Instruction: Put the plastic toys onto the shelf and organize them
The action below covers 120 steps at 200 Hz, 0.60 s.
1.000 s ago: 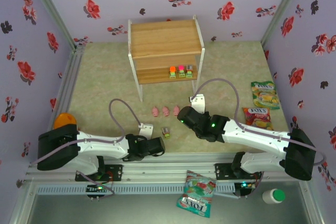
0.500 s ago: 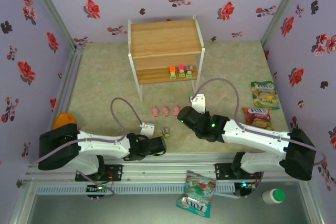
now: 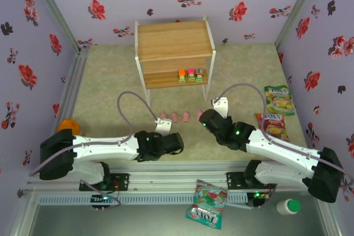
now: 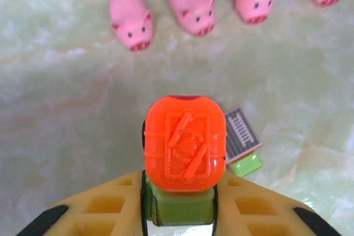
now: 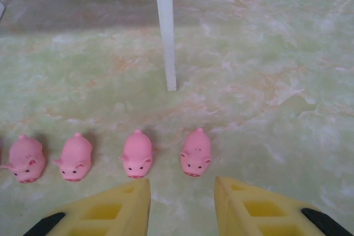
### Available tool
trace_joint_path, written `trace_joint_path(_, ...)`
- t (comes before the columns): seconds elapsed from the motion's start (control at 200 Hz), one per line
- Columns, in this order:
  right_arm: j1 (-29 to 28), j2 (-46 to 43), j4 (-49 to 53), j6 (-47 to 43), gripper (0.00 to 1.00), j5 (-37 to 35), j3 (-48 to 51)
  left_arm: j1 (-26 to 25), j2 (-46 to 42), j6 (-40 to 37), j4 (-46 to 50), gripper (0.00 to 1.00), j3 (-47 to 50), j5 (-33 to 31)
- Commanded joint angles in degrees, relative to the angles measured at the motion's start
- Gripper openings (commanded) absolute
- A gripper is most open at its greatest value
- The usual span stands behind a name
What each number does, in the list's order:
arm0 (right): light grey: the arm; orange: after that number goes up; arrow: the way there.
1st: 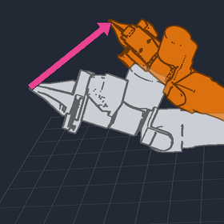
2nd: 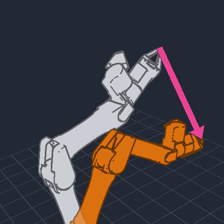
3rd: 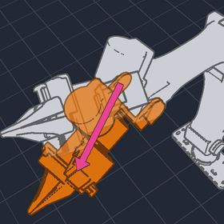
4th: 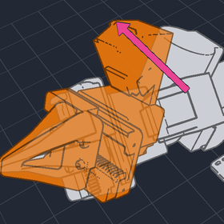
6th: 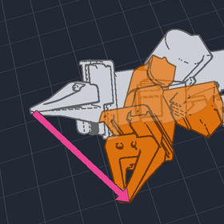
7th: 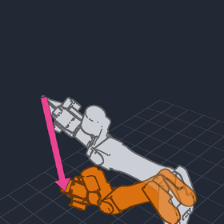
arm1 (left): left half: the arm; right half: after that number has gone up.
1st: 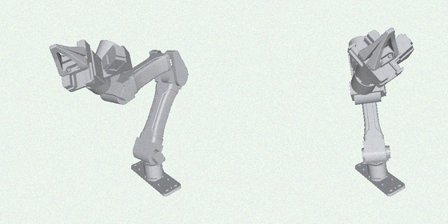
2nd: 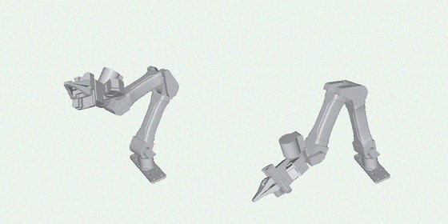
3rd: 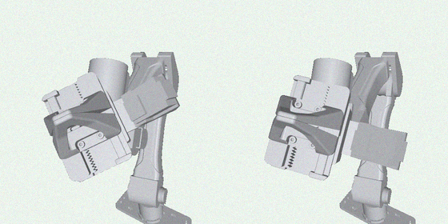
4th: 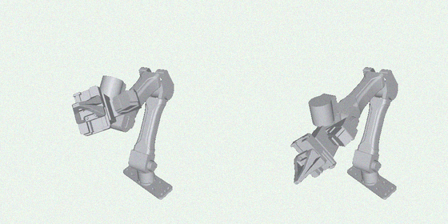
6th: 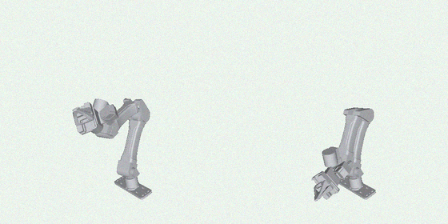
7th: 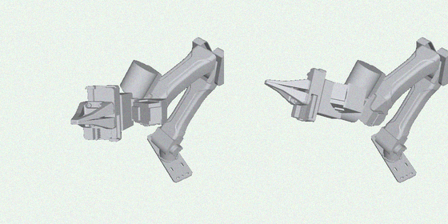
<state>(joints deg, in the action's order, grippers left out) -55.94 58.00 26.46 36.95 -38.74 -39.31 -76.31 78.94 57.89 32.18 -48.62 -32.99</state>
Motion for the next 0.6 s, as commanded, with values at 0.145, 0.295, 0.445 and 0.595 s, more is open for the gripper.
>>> trace_joint_path(0.145, 2.33, -2.68, -6.12, -6.8, 0.37, 5.35, 4.46, 5.11, 2.82, -7.49, 4.27, 0.22, -9.65, -3.31)
trace_joint_path(0.295, 3.03, -3.1, -10.48, -9.49, 0.37, 7.31, 7.58, 8.77, 4.72, -11.65, 4.62, 0.22, -14.9, -3.28)
trace_joint_path(0.445, 3.62, -3.74, -14.35, -12.07, 0.37, 8.78, 9.92, 11.66, 7.37, -14.86, 5.4, 0.22, -20.97, -3.31)
trace_joint_path(0.595, 3.9, -4.88, -15.42, -13.52, 0.37, 10.7, 10.46, 13.7, 9.78, -17.43, 7.09, 0.22, -27.13, -3.32)
